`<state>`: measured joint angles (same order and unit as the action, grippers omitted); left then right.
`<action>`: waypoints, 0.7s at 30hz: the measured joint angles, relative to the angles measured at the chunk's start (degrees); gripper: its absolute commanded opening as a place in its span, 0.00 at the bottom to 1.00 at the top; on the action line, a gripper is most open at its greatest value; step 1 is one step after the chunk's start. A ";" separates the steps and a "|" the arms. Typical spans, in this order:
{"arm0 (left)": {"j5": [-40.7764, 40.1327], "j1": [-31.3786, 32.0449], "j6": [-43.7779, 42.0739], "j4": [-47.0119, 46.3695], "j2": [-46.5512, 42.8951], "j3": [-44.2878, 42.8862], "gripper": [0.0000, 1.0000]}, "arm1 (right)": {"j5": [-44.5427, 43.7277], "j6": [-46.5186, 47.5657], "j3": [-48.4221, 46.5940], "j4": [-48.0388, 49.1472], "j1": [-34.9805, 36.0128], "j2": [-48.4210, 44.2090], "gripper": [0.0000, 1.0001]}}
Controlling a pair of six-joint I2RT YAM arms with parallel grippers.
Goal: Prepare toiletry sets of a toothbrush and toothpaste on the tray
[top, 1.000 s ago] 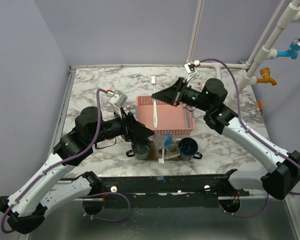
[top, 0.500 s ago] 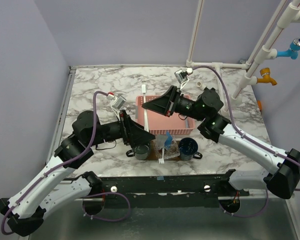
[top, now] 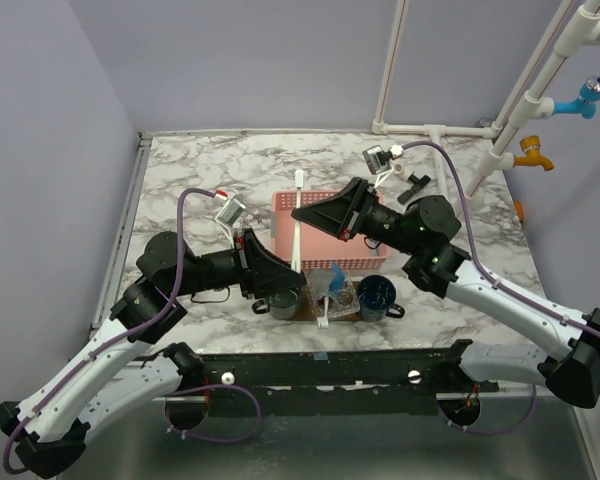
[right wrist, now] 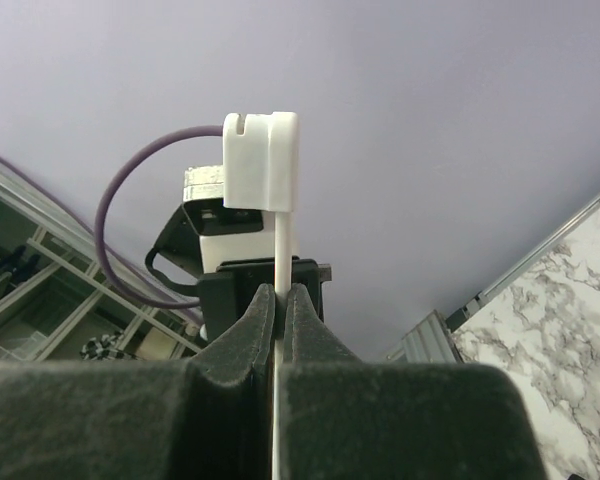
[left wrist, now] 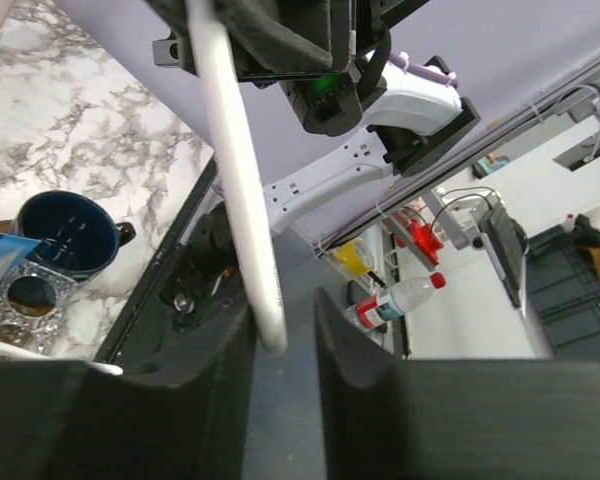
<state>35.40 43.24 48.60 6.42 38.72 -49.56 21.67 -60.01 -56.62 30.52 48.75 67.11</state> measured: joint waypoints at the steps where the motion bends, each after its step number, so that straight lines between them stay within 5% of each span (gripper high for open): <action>1: 0.15 0.00 0.33 -0.46 -0.11 0.24 0.17 | -0.28 -0.07 0.35 0.31 0.11 -0.42 0.00; 7: 1.16 0.00 2.54 -2.08 -0.35 1.60 0.00 | -1.60 0.02 1.97 1.14 1.07 -2.43 0.01; 10: 1.57 0.00 3.69 -2.71 -0.37 1.84 0.00 | -1.84 0.09 2.71 1.14 1.22 -3.37 0.02; 17: 3.04 0.00 4.74 -3.52 -0.66 2.23 0.00 | -1.42 2.08 3.54 -0.85 1.44 -5.01 0.42; 21: 3.67 0.00 4.74 -2.99 -1.70 2.23 0.00 | -0.33 5.11 3.43 -4.61 1.46 -6.14 0.54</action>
<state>39.07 43.24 53.34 3.42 37.01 -47.33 21.34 -54.89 -53.19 25.91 50.22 60.97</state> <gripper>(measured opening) 0.030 0.475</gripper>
